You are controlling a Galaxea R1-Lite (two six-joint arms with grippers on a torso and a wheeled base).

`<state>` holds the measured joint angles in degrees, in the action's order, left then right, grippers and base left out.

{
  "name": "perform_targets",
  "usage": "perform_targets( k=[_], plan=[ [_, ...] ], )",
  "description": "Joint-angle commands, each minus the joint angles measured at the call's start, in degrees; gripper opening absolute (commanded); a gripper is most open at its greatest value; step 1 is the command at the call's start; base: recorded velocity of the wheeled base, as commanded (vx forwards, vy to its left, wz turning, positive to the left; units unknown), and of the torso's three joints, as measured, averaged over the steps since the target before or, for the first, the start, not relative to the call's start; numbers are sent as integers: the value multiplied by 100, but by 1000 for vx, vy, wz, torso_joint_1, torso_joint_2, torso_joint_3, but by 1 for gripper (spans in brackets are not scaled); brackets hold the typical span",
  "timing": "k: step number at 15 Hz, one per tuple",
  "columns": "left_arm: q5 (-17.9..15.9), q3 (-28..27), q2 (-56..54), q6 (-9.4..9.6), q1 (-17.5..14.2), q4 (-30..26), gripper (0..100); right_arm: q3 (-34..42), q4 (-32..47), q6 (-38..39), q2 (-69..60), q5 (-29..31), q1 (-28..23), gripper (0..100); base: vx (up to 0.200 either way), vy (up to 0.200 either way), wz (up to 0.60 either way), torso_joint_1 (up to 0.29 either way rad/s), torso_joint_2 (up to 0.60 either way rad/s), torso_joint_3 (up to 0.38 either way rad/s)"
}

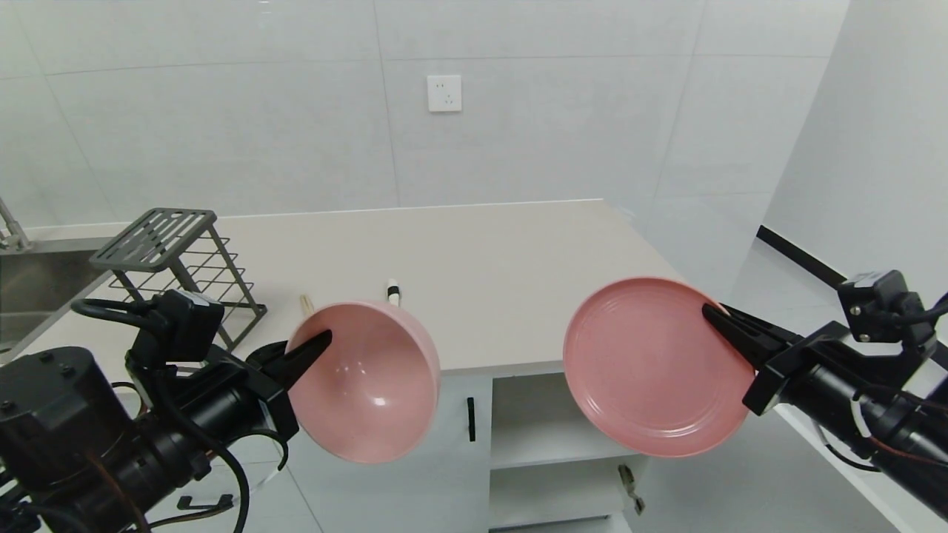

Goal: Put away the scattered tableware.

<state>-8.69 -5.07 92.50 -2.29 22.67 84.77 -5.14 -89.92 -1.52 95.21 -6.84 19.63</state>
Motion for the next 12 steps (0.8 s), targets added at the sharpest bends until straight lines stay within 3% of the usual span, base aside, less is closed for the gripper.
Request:
perform_targets(
  k=[1, 6, 9, 10, 12],
  plan=[
    [-1, 24, -13, 1, 79, 4, 0, 5, -8, 3, -2, -2, 6, 0, 0, 0, 0, -271, 544, 256],
    [-10, 120, -39, 97, 237, 13, 0, -4, -8, -6, -2, -2, 50, 0, 0, 0, 0, -220, 437, 210],
    [-10, 367, 5, 713, 378, 268, 0, -4, -8, -6, 6, -2, 41, 0, 0, 0, 0, -45, 89, 56],
    [-10, 428, 22, 836, 422, 356, 0, -4, -8, -6, -2, -2, 50, 0, 0, 0, 0, -144, 295, 139],
    [-10, 437, 31, 853, 448, 408, 0, -4, -8, -6, -2, -2, 59, 0, 0, 0, 0, -195, 393, 198]
  ],
)
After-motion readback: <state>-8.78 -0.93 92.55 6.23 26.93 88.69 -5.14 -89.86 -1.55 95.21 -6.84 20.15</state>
